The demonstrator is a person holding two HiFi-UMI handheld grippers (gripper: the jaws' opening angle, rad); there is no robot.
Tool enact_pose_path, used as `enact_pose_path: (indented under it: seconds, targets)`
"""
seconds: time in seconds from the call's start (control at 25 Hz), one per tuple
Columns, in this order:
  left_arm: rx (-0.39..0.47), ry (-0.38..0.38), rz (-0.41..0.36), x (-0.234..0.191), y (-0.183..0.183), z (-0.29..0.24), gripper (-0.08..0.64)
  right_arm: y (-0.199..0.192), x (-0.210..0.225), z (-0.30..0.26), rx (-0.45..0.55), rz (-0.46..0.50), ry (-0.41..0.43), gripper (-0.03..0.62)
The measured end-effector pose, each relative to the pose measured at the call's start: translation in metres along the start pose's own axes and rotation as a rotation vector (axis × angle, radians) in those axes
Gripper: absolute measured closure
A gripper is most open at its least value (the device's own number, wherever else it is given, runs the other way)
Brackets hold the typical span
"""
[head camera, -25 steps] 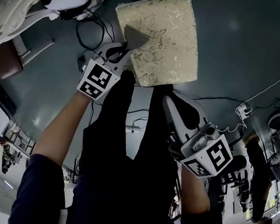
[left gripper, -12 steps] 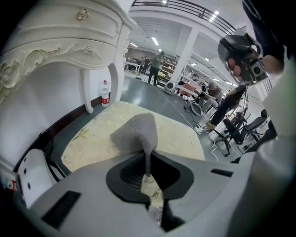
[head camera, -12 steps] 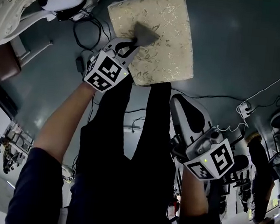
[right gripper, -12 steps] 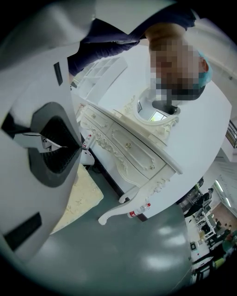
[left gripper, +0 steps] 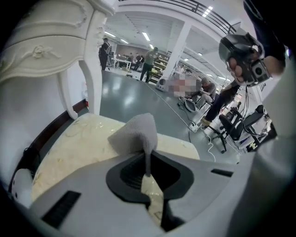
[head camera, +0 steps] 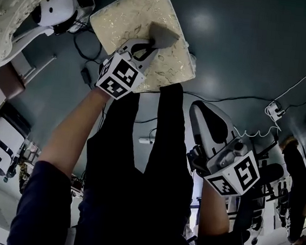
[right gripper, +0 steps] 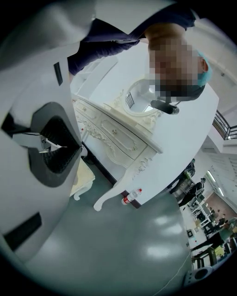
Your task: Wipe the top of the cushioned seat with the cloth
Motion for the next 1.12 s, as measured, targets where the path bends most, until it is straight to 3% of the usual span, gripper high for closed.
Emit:
enact_pose_path:
  seconds: [0.32,0.64,0.84,1.12]
  targets:
    - [0.000,-0.025,-0.026,0.022,0.042,-0.033,0.534,0.013,0.037,0.035,0.035,-0.021,-0.033,0.568]
    - [0.017,-0.020,-0.018,0.033,0.047,-0.031,0.532,0.013,0.040,0.047,0.033,-0.003,-0.036,0.568]
    - [0.036,-0.009,-0.002,0.032,0.023,-0.004,0.533,0.005,0.018,0.032,0.023,0.027,-0.022,0.568]
    - [0.056,0.019,0.051,0.025,-0.046,0.041,0.534,-0.025,-0.033,-0.012,-0.023,0.078,0.019,0.568]
Point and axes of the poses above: the fingertips, and each gripper's own axes: z backward along the fingers, x to its right, y out of its top, the point moved 1 cm from there along z, backward along the fingers, and after that the axes turned 7 degrees about -x, right-handed, at the moved point
